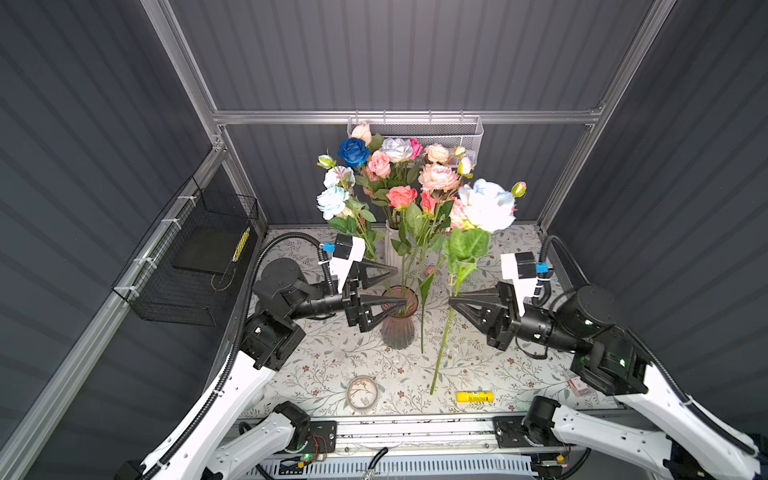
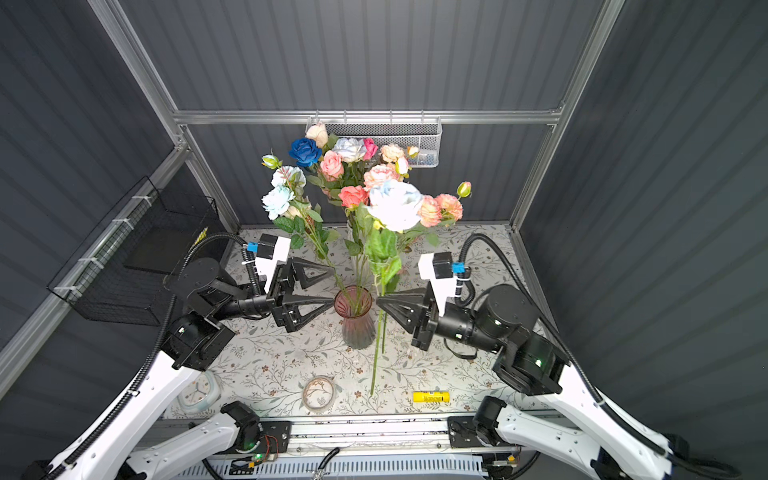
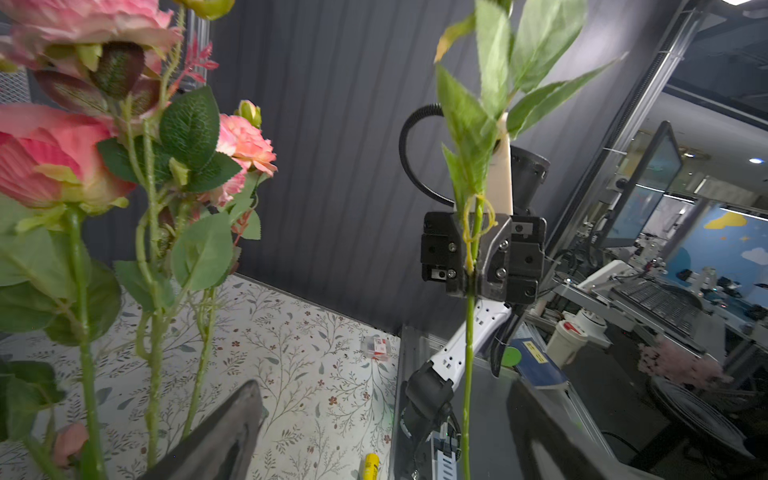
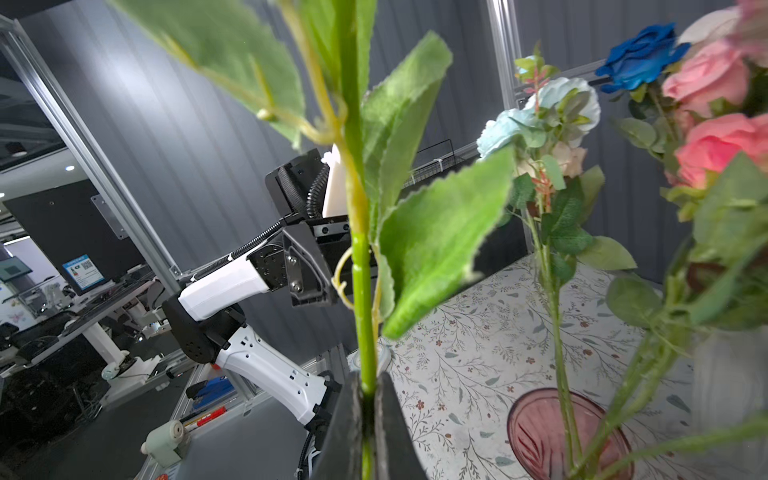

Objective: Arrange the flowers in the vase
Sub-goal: 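Carry the white rose over the pink vase while left gripper grasps its stem, then hold the white rose stem in the vase with left gripper while right gripper withdraws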

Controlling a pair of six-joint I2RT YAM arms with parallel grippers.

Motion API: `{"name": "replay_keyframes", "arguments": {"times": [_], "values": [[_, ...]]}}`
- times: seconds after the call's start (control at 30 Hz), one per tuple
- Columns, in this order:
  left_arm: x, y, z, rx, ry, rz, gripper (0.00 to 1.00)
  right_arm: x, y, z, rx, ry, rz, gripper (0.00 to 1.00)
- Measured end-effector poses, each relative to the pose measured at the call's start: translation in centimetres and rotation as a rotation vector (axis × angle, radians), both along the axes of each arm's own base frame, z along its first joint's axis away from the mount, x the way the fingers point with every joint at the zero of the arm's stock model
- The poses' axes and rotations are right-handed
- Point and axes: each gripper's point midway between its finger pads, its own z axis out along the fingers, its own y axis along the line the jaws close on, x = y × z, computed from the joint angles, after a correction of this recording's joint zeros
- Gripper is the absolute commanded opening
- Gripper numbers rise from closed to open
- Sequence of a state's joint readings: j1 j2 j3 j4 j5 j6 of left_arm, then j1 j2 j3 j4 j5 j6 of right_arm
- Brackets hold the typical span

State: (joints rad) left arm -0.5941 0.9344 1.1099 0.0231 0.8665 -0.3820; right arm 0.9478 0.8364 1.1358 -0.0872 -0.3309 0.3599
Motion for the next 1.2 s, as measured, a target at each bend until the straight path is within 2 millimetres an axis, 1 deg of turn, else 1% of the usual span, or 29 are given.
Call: {"name": "replay_keyframes", "arguments": {"times": [0.03, 0.1, 0.23, 0.3, 0.37, 0.47, 0.53, 0.57, 0.6, 0.67, 0.7, 0.73, 0.8, 0.87, 0.97, 1.03, 1.1, 1.2], "values": [[-0.1, -0.1, 0.0, 0.002, 0.001, -0.018, 0.9, 0.3, 0.9, 0.4, 0.001, -0.009, 0.004, 0.0], [-0.4, -0.2, 0.0, 0.004, 0.002, -0.042, 0.83, 0.9, 2.4, 1.1, 0.0, -0.019, 0.015, 0.0], [-0.8, -0.3, 0.8, 0.002, -0.022, -0.069, 0.63, 1.9, 5.1, 2.6, 0.01, -0.038, 0.04, 0.0], [-1.0, -0.3, 1.3, 0.0, -0.04, -0.076, 0.59, 2.1, 6.0, 3.2, 0.014, -0.044, 0.055, 0.0], [-1.2, -0.2, 1.6, 0.0, -0.053, -0.082, 0.5, 2.3, 6.5, 3.4, 0.015, -0.046, 0.061, 0.0], [-1.5, -0.2, 1.8, 0.003, -0.068, -0.096, 0.25, 2.8, 7.3, 3.6, 0.013, -0.046, 0.061, 0.0], [-1.5, -0.2, 1.7, 0.006, -0.071, -0.099, 0.06, 3.1, 7.7, 3.6, 0.008, -0.044, 0.06, 0.0], [-1.4, -0.2, 1.7, 0.009, -0.072, -0.091, 0.0, 3.1, 7.8, 3.5, 0.006, -0.043, 0.063, 0.01], [-1.2, -0.2, 1.5, 0.014, -0.069, -0.083, 0.0, 3.2, 7.9, 3.5, 0.004, -0.045, 0.057, 0.09], [-0.8, -0.2, 1.4, 0.02, -0.063, -0.068, 0.0, 3.3, 7.8, 3.4, 0.0, -0.047, 0.044, 0.34], [-0.8, -0.2, 1.4, 0.022, -0.068, -0.062, 0.0, 3.5, 7.7, 3.4, -0.002, -0.048, 0.031, 0.44], [-0.6, -0.2, 1.4, 0.023, -0.072, -0.052, 0.0, 3.6, 7.6, 3.4, -0.006, -0.052, 0.019, 0.49], [-0.2, -0.2, 1.5, 0.021, -0.085, -0.024, 0.0, 3.7, 6.8, 3.3, -0.005, -0.06, -0.01, 0.54], [0.5, -0.1, 1.7, 0.017, -0.107, 0.02, 0.0, 3.5, 5.5, 3.1, -0.005, -0.068, -0.043, 0.55], [2.0, 0.1, 2.1, 0.01, -0.153, 0.107, 0.0, 2.6, 2.7, 3.2, 0.017, -0.094, -0.093, 0.56], [3.3, 0.1, 2.7, -0.004, -0.199, 0.176, 0.0, 1.8, 0.5, 3.5, 0.045, -0.115, -0.127, 0.56], [4.7, 0.0, 3.0, -0.017, -0.236, 0.23, 0.0, 1.3, -1.3, 3.8, 0.069, -0.13, -0.157, 0.56], [7.1, -0.8, 3.0, -0.02, -0.267, 0.289, 0.0, 0.7, -3.3, 4.1, 0.098, -0.144, -0.193, 0.56]]}}
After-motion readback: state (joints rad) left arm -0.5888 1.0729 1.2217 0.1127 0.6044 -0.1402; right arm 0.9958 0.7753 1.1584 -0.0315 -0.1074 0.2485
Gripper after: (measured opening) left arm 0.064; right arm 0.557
